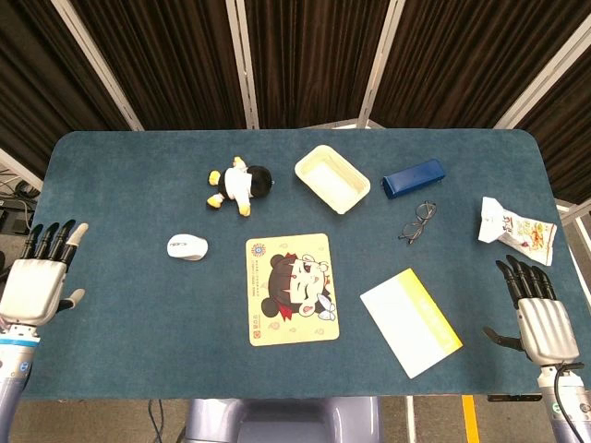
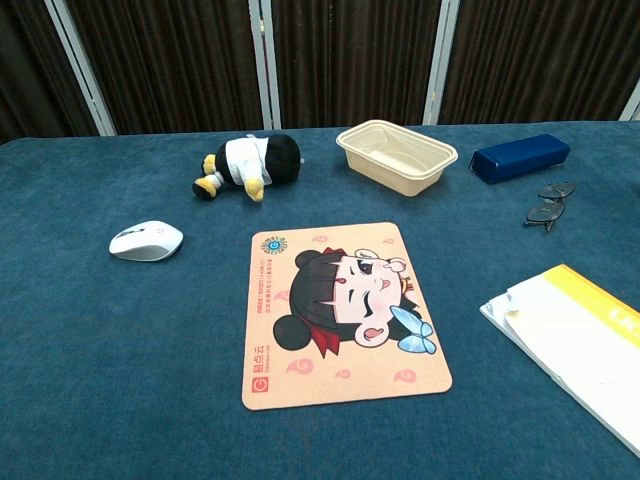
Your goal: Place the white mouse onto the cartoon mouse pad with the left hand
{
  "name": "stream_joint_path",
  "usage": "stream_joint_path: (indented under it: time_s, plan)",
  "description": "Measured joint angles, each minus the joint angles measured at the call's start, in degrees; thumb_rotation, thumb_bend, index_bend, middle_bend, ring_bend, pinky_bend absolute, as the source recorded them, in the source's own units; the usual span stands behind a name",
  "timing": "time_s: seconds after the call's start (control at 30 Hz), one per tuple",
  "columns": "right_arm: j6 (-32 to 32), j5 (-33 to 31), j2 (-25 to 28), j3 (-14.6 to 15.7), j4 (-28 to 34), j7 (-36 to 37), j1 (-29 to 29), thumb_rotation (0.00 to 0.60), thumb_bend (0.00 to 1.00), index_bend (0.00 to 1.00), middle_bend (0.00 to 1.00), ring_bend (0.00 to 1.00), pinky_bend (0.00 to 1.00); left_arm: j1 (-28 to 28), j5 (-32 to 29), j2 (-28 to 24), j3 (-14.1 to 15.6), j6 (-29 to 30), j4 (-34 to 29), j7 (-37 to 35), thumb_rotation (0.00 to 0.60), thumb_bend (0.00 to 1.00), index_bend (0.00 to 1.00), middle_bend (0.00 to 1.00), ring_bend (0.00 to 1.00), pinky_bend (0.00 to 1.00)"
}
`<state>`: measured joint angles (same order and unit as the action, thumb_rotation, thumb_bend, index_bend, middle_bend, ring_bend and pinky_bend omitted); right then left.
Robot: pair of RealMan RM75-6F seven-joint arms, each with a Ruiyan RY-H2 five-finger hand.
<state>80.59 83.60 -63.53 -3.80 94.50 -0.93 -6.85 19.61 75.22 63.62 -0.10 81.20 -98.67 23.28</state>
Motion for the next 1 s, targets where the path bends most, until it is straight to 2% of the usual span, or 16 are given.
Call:
stream_joint_path:
  time_s: [0.1,0.23,0.4,0.53,0.67,0.87,1.0]
  plan:
    - [-0.09,-0.07,0.05,-0.02,0.1,0.0,-0.03,0.6,0.11,0.0,0.0,0.0,0.0,2.68,-2.62,-0.65,-1.61,-4.64,-1.62,2.06,0.6,0.18,0.11,0.0,0.0,0.0]
    - [-0.16,-0.18,0.08,-0.04,0.18,-0.02,-0.03,0.6,0.11,0.0,0.0,0.0,0.0,7.04,-8.99,-1.06,-4.0,-11.09,-3.08,7.27,0.6,0.18,0.16,0.0,0.0,0.0]
    - [-0.27,-0.22,0.17,-0.03,0.26,0.11,-0.06,0.6,0.11,0.0,0.0,0.0,0.0,12.99,-17.15,1.36,-6.69,-17.06,-2.53,14.68,0.6,0.18,0.22,0.0,0.0,0.0]
    - [-0.38,-0.2,0.29,-0.01,0.27,0.51,-0.07,0.6,0.11,0.0,0.0,0.0,0.0,16.73,-22.88,4.97,-7.65,-21.09,0.36,17.91,0.6,0.17,0.26,0.0,0.0,0.0]
    - [-0.58,-0.21,0.41,0.0,0.3,0.67,-0.15,0.6,0.11,0.0,0.0,0.0,0.0,20.81,-28.34,10.13,-7.96,-24.34,6.07,21.82,0.6,0.18,0.29,0.0,0.0,0.0]
    - [-0.64,-0.19,0.49,0.02,0.37,0.8,-0.17,0.6,0.11,0.0,0.0,0.0,0.0,25.5,-33.48,16.14,-7.95,-25.82,12.68,26.43,0.6,0.18,0.31,0.0,0.0,0.0]
    - [-0.68,-0.18,0.52,0.03,0.37,0.92,-0.18,0.6,0.11,0.0,0.0,0.0,0.0,27.14,-35.25,17.97,-8.06,-26.29,14.69,27.51,0.6,0.17,0.31,0.0,0.0,0.0]
